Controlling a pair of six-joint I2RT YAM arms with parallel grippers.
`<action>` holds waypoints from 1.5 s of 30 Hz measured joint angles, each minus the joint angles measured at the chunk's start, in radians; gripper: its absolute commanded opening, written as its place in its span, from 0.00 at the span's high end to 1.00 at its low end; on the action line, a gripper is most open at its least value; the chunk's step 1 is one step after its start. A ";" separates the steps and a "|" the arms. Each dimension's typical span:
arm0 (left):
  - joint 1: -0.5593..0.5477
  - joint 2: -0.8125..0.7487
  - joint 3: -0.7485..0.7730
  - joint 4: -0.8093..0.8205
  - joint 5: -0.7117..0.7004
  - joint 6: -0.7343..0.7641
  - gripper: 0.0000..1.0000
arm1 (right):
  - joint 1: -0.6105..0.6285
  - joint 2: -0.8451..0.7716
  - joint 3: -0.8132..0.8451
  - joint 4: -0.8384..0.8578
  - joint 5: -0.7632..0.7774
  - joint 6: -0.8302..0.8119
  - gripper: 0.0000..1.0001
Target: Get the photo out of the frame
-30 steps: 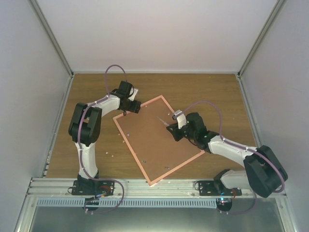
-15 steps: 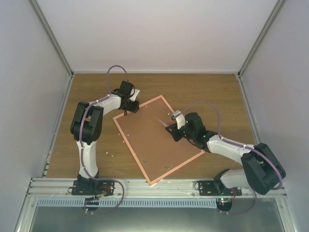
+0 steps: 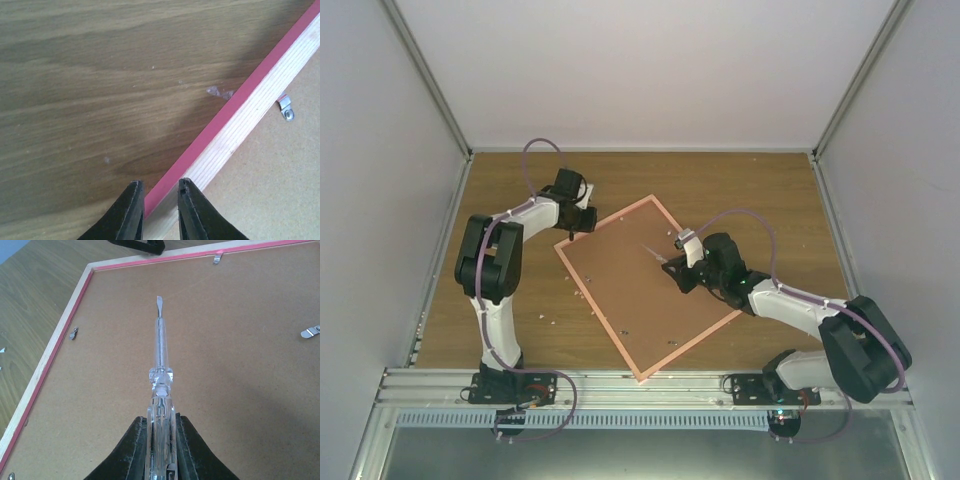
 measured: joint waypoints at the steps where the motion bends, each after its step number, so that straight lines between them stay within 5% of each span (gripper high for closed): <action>1: 0.003 -0.006 -0.011 0.004 0.000 -0.009 0.74 | 0.000 0.000 0.000 0.000 -0.001 0.000 0.99; 15: 0.010 -0.018 -0.039 0.016 0.066 0.031 0.41 | 0.000 0.000 0.000 0.000 -0.005 0.000 0.99; 24: 0.010 0.048 0.032 -0.006 0.064 0.079 0.43 | 0.000 0.023 0.000 0.000 -0.013 0.000 0.99; 36: 0.002 0.066 0.065 -0.027 0.045 0.061 0.68 | 0.000 0.024 0.000 0.000 -0.025 0.000 0.99; 45: 0.069 -0.062 -0.121 0.021 0.017 -0.087 0.69 | 0.000 0.024 0.000 0.000 -0.030 0.000 0.99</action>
